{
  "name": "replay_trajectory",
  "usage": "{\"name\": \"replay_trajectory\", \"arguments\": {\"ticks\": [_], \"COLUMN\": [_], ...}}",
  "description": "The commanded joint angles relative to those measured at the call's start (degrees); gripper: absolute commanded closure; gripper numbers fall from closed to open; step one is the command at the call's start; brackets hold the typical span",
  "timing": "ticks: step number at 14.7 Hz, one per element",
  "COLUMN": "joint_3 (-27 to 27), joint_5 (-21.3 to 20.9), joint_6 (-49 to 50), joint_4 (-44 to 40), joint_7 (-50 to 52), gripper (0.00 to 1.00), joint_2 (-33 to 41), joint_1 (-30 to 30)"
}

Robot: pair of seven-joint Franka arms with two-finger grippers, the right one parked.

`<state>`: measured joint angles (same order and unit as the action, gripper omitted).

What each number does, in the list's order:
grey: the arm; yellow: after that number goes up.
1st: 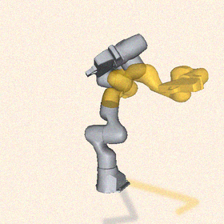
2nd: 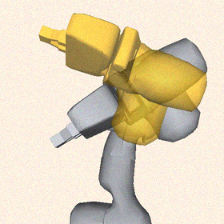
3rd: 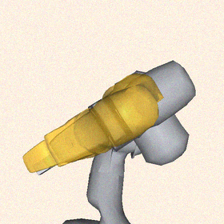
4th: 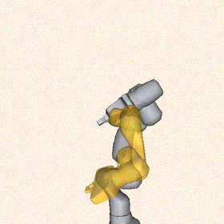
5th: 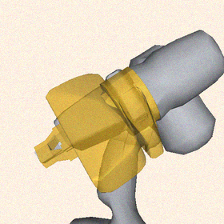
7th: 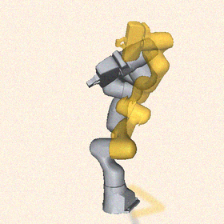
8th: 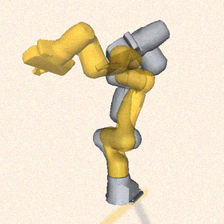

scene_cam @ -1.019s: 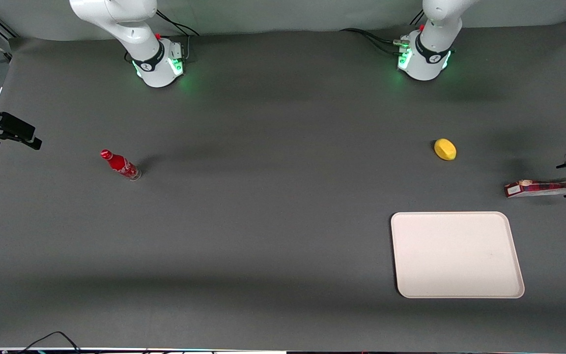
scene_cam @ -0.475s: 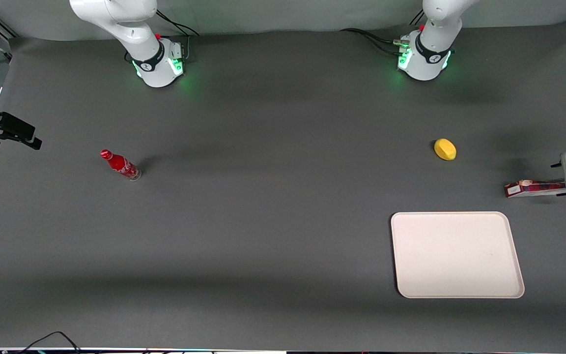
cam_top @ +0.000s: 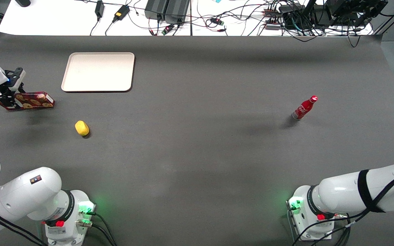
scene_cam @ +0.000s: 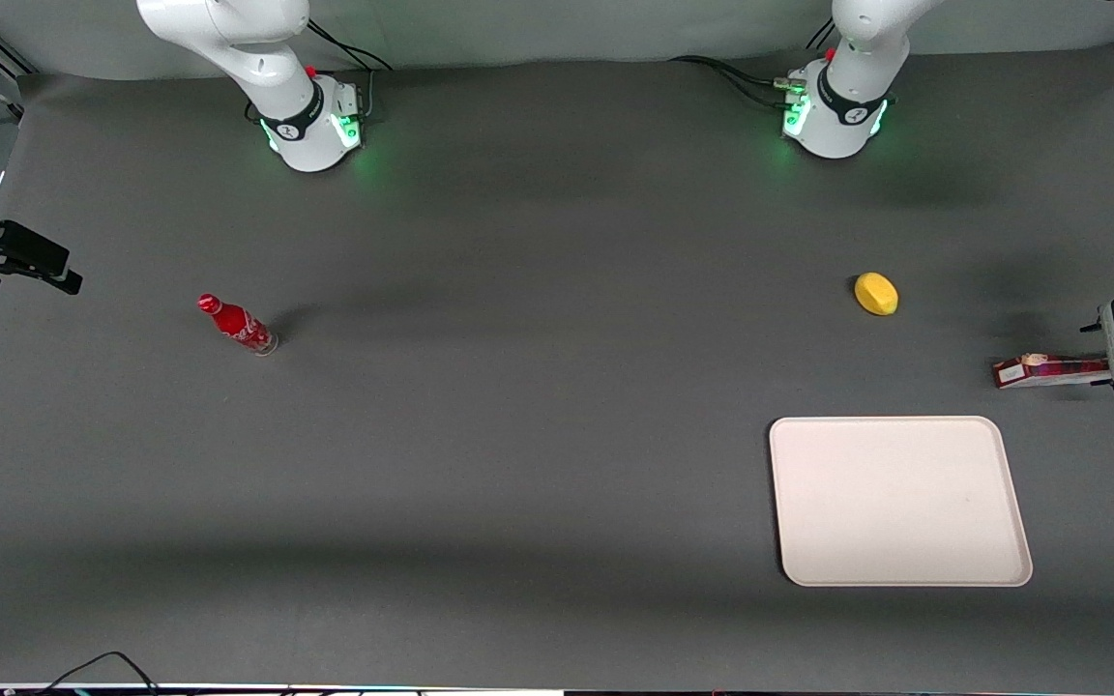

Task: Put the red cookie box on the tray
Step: 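Lift the cookie box upright with the left gripper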

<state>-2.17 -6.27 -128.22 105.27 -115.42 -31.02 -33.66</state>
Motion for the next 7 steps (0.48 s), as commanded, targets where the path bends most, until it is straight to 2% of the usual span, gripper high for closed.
{"name": "replay_trajectory", "arguments": {"ticks": [1, 2, 3, 4, 7], "joint_3": [-0.5, -0.5, -0.5, -0.5, -0.5], "joint_5": [0.7, 0.7, 0.7, 0.6, 0.7], "joint_6": [-1.2, -1.2, -1.1, -0.7, 0.1], "joint_4": [-0.4, -0.4, -0.5, -0.6, -1.6], "joint_7": [-1.6, -1.6, -1.6, -1.6, -1.4], "gripper": [0.56, 0.70, 0.90, 1.00, 1.00], "joint_2": [-0.7, -1.1, -1.1, -1.1, -1.1], "joint_1": [-0.4, -0.4, -0.4, -0.4, 0.0]}}
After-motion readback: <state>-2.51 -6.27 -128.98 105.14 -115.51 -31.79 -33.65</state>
